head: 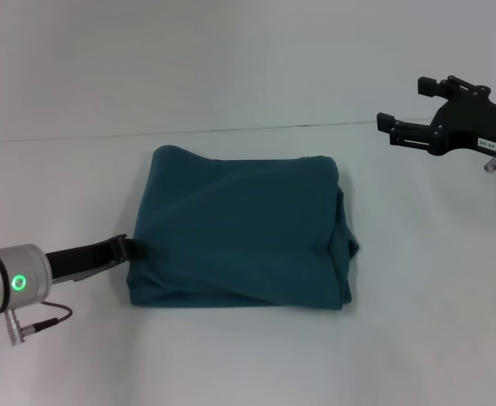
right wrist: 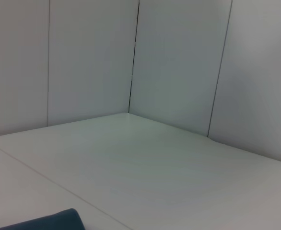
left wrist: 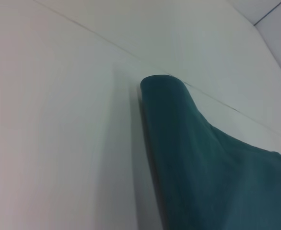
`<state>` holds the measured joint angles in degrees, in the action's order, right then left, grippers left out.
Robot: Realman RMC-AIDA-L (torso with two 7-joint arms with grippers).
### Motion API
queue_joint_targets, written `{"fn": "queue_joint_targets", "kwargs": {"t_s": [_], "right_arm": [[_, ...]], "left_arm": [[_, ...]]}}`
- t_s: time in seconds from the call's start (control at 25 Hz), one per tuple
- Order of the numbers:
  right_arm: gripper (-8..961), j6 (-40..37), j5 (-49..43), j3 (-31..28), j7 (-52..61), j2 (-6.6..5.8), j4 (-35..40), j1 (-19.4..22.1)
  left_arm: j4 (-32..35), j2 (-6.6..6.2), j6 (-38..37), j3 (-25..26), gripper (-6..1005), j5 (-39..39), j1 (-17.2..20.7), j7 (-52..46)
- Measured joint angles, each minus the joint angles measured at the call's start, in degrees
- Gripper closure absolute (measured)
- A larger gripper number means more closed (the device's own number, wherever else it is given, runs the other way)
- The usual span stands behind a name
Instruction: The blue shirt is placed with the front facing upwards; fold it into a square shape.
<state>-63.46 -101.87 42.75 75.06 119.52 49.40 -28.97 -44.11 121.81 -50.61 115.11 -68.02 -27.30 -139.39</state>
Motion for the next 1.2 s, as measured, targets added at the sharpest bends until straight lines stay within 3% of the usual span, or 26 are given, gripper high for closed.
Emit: {"fn": "queue_joint_targets", "kwargs": {"t_s": [0.44, 0.96, 1.2], "right_arm": [[12, 0.56, 0.00, 0.06, 0.00, 0.00, -0.36, -0.55], [13, 0.62, 0.00, 0.14, -0.09, 0.00, -0.36, -0.66], [12, 0.61, -0.11, 0.14, -0.09, 0.00, -1.11, -1.11]], "left_arm": [[-3.30, 1.36, -1.01, 1.17, 887, -0.09, 2.76, 0.59], [-3.90, 1.18, -2.66, 3.08, 864, -0.14, 2.64, 2.70], [-5.43, 1.05, -2.30, 3.79, 652, -0.28, 3.05, 4.05]]}}
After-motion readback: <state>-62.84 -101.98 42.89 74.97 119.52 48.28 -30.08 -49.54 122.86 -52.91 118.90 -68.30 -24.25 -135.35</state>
